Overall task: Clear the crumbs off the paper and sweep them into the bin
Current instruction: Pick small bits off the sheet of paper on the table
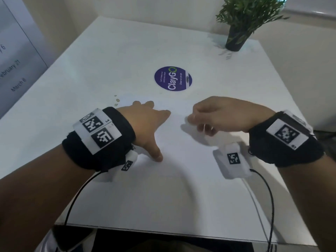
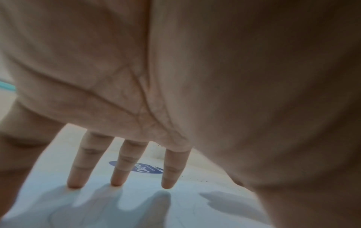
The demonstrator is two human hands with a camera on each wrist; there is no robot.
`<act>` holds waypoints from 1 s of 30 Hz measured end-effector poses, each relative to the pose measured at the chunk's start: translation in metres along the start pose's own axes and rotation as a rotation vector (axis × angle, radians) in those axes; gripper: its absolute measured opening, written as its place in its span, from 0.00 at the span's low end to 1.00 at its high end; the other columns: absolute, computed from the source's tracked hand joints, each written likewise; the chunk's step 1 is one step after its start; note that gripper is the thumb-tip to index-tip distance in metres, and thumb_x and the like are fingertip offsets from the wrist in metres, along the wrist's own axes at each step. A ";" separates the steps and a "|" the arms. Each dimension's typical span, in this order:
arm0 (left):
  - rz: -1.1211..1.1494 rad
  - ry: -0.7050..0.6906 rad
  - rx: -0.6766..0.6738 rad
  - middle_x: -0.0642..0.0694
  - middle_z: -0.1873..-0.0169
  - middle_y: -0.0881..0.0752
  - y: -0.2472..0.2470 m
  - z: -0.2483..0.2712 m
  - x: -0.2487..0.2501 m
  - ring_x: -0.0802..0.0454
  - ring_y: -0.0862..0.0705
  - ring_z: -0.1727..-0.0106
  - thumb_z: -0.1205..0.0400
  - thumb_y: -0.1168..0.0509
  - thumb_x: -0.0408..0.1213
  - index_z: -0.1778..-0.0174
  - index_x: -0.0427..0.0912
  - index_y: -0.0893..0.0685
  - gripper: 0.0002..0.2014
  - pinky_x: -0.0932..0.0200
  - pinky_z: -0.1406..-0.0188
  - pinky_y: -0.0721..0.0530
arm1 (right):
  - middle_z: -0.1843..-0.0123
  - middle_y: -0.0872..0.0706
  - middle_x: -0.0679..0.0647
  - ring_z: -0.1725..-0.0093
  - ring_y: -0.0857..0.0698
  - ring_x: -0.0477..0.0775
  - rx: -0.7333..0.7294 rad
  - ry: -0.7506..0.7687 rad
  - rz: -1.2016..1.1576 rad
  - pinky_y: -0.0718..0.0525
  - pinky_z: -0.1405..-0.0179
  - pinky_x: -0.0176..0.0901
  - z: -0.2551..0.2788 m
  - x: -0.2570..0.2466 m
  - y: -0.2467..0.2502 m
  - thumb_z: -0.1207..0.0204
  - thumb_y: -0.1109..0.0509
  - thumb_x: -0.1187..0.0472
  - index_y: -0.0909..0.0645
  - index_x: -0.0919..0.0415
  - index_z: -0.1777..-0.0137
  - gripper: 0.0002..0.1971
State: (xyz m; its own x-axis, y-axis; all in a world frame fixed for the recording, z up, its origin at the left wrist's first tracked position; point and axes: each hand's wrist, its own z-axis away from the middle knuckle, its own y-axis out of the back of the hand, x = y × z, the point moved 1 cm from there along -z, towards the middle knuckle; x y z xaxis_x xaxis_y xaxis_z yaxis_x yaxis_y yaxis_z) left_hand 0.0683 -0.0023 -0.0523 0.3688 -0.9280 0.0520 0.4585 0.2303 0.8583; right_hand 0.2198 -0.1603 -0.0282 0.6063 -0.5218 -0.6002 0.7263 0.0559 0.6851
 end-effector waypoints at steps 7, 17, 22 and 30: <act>0.013 0.012 0.016 0.48 0.36 0.32 -0.006 -0.004 0.000 0.42 0.34 0.32 0.50 0.22 0.74 0.26 0.66 0.35 0.56 0.39 0.44 0.17 | 0.68 0.23 0.47 0.66 0.24 0.52 -0.048 0.387 0.583 0.22 0.63 0.52 -0.007 -0.005 -0.047 0.12 0.44 0.45 0.32 0.48 0.62 0.16; -0.057 0.011 0.032 0.45 0.21 0.43 -0.014 -0.003 -0.002 0.37 0.42 0.22 0.54 0.28 0.82 0.20 0.73 0.54 0.67 0.35 0.32 0.29 | 0.73 0.20 0.46 0.72 0.23 0.49 -0.145 0.556 0.442 0.29 0.70 0.38 -0.007 -0.003 -0.059 0.13 0.37 0.49 0.26 0.51 0.64 0.17; -0.111 0.027 0.014 0.44 0.15 0.54 -0.019 -0.003 0.001 0.33 0.48 0.17 0.56 0.27 0.83 0.17 0.69 0.66 0.76 0.31 0.29 0.33 | 0.72 0.22 0.45 0.64 0.21 0.53 -0.069 0.561 0.606 0.25 0.62 0.47 -0.012 0.002 -0.059 0.14 0.42 0.44 0.26 0.49 0.65 0.18; -0.092 0.025 0.041 0.45 0.15 0.56 -0.021 -0.003 -0.002 0.33 0.50 0.16 0.57 0.29 0.85 0.18 0.71 0.66 0.76 0.28 0.27 0.38 | 0.66 0.22 0.42 0.59 0.30 0.51 -0.031 0.687 0.622 0.33 0.57 0.48 -0.004 -0.005 -0.067 0.13 0.45 0.45 0.32 0.44 0.62 0.14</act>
State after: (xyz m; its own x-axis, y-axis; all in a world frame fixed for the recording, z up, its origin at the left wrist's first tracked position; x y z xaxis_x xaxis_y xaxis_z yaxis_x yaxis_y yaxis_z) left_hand 0.0599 -0.0046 -0.0721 0.3474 -0.9369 -0.0403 0.4577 0.1318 0.8793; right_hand 0.1693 -0.1584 -0.0731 0.9415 0.2286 -0.2477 0.2079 0.1846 0.9606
